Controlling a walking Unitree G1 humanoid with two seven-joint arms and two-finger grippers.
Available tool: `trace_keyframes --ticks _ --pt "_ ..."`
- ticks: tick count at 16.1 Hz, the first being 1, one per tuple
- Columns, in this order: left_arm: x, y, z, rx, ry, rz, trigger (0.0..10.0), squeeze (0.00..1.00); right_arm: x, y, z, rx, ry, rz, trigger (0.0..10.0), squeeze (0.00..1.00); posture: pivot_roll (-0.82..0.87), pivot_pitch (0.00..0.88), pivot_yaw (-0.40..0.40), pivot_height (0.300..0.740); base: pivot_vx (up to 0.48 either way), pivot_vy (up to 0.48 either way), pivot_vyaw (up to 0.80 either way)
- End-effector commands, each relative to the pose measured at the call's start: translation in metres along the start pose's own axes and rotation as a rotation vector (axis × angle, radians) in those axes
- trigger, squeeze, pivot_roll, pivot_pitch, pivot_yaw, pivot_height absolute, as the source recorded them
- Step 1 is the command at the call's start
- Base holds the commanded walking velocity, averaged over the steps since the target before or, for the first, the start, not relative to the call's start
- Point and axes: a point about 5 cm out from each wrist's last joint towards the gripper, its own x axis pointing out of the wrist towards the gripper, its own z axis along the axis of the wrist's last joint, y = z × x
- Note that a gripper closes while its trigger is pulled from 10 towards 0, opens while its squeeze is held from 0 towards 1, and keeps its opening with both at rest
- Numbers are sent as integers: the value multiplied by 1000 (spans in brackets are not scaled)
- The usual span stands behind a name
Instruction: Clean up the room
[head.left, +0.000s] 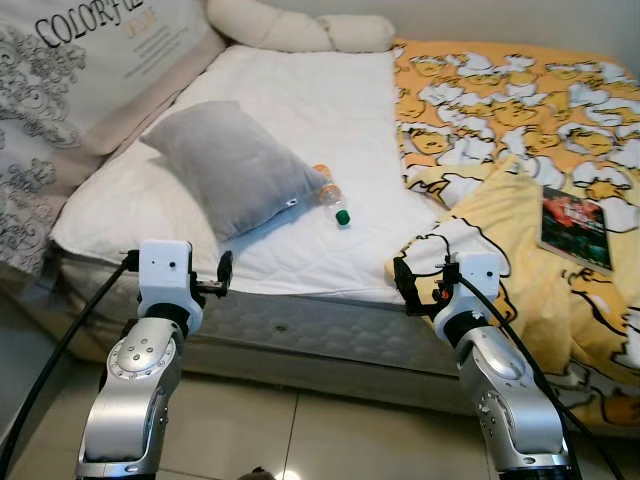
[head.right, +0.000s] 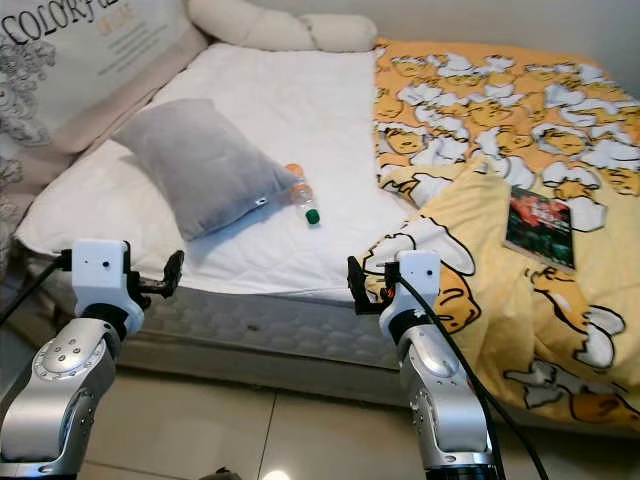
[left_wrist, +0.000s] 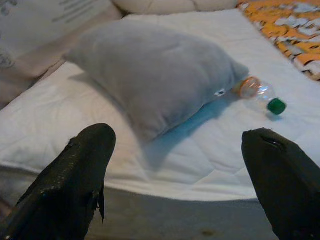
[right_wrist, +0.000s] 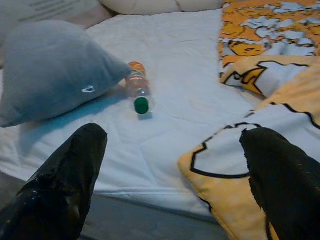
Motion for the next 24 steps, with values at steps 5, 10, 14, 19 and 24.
trace_keyframes --ticks 5,10,14,19,24 --pt "6 -8 7 -13 -28 -25 10000 0 3 -5 3 -26 -4 -14 10000 0 -26 0 11 740 283 0 0" --pt "5 -9 6 -23 -27 -19 10000 0 6 -3 5 -68 -3 11 10000 0 -21 0 -1 740 405 0 0" --pt "5 -9 5 -15 -28 -20 10000 0 10 -2 6 -91 -4 16 10000 0 -18 0 -7 740 408 0 323" --pt "6 -11 5 -4 -32 -31 10000 0 12 -1 6 -110 0 37 10000 0 -20 0 -9 740 395 0 0" --pt "7 -12 6 16 -39 -44 10000 0 14 4 4 -142 16 78 10000 0 -17 0 -12 740 375 0 0"
